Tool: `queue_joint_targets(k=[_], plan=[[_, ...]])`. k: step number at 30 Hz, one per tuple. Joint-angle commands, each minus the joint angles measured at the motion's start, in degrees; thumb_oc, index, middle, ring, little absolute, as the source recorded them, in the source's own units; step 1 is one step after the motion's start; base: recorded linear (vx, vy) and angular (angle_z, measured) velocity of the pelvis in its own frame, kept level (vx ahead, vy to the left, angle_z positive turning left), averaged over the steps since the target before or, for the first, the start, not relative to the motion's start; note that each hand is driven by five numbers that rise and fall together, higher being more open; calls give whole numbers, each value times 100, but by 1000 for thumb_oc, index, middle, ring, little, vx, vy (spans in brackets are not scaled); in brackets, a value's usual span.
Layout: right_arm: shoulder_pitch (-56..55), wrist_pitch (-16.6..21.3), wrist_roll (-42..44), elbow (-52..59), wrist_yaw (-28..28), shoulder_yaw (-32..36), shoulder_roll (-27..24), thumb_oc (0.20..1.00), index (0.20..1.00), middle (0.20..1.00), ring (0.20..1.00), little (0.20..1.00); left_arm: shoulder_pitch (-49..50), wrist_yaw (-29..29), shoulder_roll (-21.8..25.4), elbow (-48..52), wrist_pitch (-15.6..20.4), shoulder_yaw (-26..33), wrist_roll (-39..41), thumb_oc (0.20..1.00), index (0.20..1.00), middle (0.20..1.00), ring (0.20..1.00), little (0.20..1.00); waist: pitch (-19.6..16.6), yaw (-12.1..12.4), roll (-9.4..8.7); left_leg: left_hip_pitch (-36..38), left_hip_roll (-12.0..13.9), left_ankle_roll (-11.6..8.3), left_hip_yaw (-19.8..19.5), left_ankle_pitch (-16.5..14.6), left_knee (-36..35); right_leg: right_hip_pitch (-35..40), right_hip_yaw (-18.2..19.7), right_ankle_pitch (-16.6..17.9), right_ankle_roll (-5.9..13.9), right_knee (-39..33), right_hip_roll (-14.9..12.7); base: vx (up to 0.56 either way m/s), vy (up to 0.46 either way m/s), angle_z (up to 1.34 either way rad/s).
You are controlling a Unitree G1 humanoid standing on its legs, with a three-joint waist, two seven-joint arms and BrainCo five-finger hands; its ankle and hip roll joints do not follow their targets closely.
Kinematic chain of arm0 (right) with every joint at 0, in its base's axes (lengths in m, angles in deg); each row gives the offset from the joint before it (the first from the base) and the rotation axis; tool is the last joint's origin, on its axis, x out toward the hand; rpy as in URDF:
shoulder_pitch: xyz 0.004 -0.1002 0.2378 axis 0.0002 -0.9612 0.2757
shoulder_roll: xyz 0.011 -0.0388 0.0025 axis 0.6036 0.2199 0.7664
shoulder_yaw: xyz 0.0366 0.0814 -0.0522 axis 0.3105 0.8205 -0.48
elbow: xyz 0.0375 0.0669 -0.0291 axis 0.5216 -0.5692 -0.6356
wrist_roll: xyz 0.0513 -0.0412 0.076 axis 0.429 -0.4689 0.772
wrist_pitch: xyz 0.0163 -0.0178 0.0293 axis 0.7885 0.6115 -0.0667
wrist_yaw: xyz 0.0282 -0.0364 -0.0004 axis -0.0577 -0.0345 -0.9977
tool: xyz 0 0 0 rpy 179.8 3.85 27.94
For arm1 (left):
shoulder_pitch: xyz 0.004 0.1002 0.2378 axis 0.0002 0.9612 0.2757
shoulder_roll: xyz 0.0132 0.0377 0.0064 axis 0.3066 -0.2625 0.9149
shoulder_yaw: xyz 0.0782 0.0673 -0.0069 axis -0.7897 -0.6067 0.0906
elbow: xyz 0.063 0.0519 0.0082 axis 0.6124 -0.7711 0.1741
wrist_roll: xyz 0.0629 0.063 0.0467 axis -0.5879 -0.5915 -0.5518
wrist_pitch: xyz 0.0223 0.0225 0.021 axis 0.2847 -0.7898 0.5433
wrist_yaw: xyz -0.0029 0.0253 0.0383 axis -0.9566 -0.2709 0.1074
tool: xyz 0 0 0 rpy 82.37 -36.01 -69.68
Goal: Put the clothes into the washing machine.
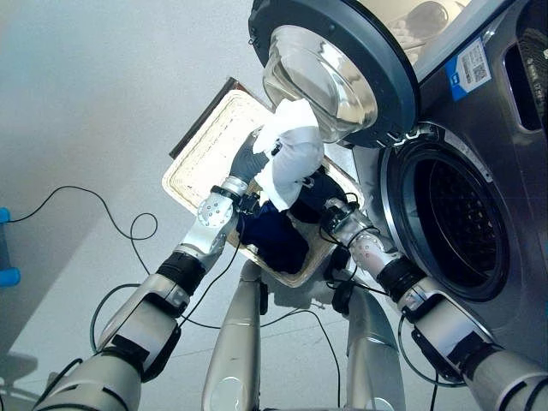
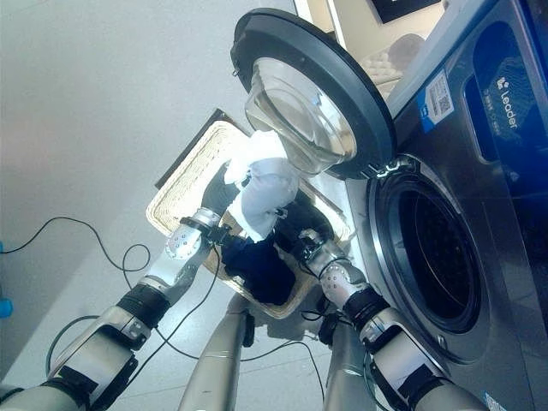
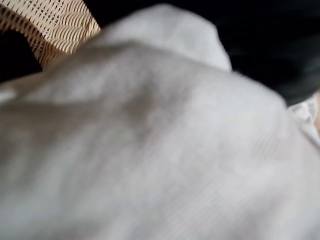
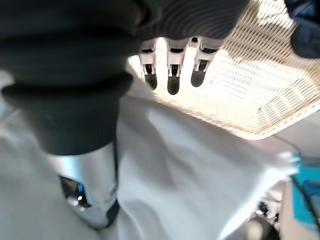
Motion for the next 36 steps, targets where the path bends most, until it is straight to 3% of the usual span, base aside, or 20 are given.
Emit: queue_joint_targets(k=[1,11,12,13,14,15,16,27,34,35,36], plan=[[515,397,337,830,339,393,298,1000,1000,1000,1000,1000,-60,-593,-576,169,20,-459,-128,200,200,200,200,200,-140,-107,455,-103,-434,167,191,-245,86,50,-197,213,564,-68,98,0,0,0],[648,436,372,643,81,296,271,1000,1000,1000,1000,1000,-290,-1282,-500,-75,-173,-997,-374,200,200,200,200,200,-140,-186,454,-84,-392,148,254,-249,90,71,-142,254,587,-115,103,0,0,0],[659,444,349,597,49,292,266,887,887,887,887,887,-313,-1300,-499,-79,-169,-1048,-428,200,200,200,200,200,-140,-188,453,-77,-389,147,254,-255,87,78,-142,256,592,-124,100,0,0,0],[666,449,339,559,38,291,261,567,567,567,567,567,-326,-1301,-494,-79,-163,-1077,-472,200,200,200,200,200,-140,-188,453,-75,-387,148,255,-256,87,79,-142,257,594,-124,99,0,0,0],[668,452,337,553,38,291,261,473,473,473,473,473,-329,-1299,-493,-79,-163,-1082,-479,200,200,200,200,200,-140,-188,453,-75,-387,148,255,-257,87,79,-141,258,594,-124,99,0,0,0],[668,452,337,553,38,291,261,473,473,473,473,473,-329,-1299,-493,-79,-163,-1082,-479,200,200,200,200,200,-140,-188,453,-75,-387,148,255,-257,87,79,-141,258,594,-124,99,0,0,0],[686,464,339,520,-3,279,261,200,200,200,200,200,-347,-1265,-490,-64,-157,-1141,-522,200,200,200,200,200,-140,-188,453,-74,-385,149,257,-256,85,80,-141,264,595,-129,101,0,0,0],[797,600,648,362,64,322,285,200,200,200,200,200,-430,-1164,-453,-49,-129,-1317,-748,200,200,200,200,200,-140,-181,465,-96,-372,145,259,-263,84,56,-133,278,610,-144,93,0,0,0],[776,968,726,274,-126,435,296,200,200,200,200,200,-380,-933,-439,-168,-235,-1312,-956,200,200,200,200,200,-140,-209,456,-97,-371,138,283,-261,69,66,-112,307,617,-216,125,0,0,0],[765,1003,677,252,-157,454,290,200,200,200,200,200,-371,-908,-429,-196,-267,-1299,-974,376,376,376,376,376,-140,-217,456,-104,-366,135,289,-261,69,58,-101,312,619,-224,129,0,0,0],[761,1033,641,242,-194,460,283,200,200,200,200,200,-369,-880,-423,-219,-310,-1289,-988,859,859,859,859,859,-140,-226,455,-109,-360,132,297,-263,66,46,-91,317,620,-230,132,0,0,0]])
